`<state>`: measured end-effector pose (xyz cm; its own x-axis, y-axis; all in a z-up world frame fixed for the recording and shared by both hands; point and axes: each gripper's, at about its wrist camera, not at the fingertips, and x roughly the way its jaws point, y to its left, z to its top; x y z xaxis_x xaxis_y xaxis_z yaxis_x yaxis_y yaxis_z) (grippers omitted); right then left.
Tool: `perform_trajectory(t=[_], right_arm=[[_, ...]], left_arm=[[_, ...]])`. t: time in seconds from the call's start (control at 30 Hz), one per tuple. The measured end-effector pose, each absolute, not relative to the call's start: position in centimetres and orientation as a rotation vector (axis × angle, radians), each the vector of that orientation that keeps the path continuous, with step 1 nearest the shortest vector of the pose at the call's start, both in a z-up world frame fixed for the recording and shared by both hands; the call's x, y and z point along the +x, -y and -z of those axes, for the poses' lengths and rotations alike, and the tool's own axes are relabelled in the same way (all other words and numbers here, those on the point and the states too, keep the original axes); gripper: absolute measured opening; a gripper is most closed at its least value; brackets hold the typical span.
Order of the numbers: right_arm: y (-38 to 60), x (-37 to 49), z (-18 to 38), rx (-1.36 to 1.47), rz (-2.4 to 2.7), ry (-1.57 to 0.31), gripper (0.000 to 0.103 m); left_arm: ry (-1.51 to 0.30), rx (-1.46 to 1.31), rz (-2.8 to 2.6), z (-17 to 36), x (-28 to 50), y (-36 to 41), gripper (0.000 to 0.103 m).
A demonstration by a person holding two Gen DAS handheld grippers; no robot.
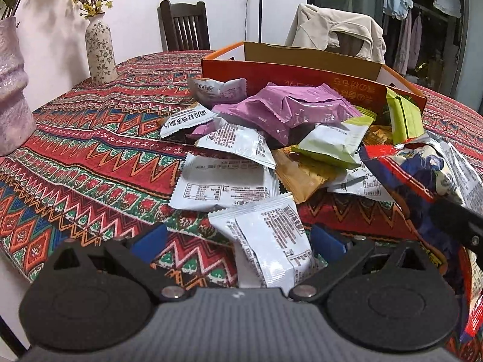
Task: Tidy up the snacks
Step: 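Grasp a white sachet with the left tool while the right tool lifts the foil bar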
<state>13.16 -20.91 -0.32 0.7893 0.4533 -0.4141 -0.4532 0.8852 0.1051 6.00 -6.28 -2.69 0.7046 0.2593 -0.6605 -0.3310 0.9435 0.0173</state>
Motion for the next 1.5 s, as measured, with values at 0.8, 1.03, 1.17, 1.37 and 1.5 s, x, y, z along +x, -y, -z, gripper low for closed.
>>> perform_trajectory(t=[0.8, 1.03, 1.17, 1.37, 1.5], right_arm=[[19.1, 10.4, -1.7, -0.045, -0.429, -0.396, 0.055], [18.4, 12.3, -3.6, -0.060, -0.388, -0.346, 0.055], [17.9, 14.2, -5.0, -0.062, -0.366, -0.317, 0.055], [17.1, 18.3, -7.2, -0.059, -0.330, -0.295, 0.055], [16.1, 21.6, -8.5, -0.064, -0.301, -0.289, 0.055]], left_arm=[[-0.527, -0.053, -0.033, -1.2, 1.4, 4.9, 0.041], [-0.394, -0.029, 0.003, -4.7, 2.8, 4.5, 0.041], [-0.347, -0.033, 0.007, -6.6, 4.9, 4.1, 0.041], [-0.295, -0.057, 0.005, -8.7, 8.6, 3.2, 0.042], [-0.274, -0.069, 0.001, -9.7, 11.8, 2.7, 0.042]])
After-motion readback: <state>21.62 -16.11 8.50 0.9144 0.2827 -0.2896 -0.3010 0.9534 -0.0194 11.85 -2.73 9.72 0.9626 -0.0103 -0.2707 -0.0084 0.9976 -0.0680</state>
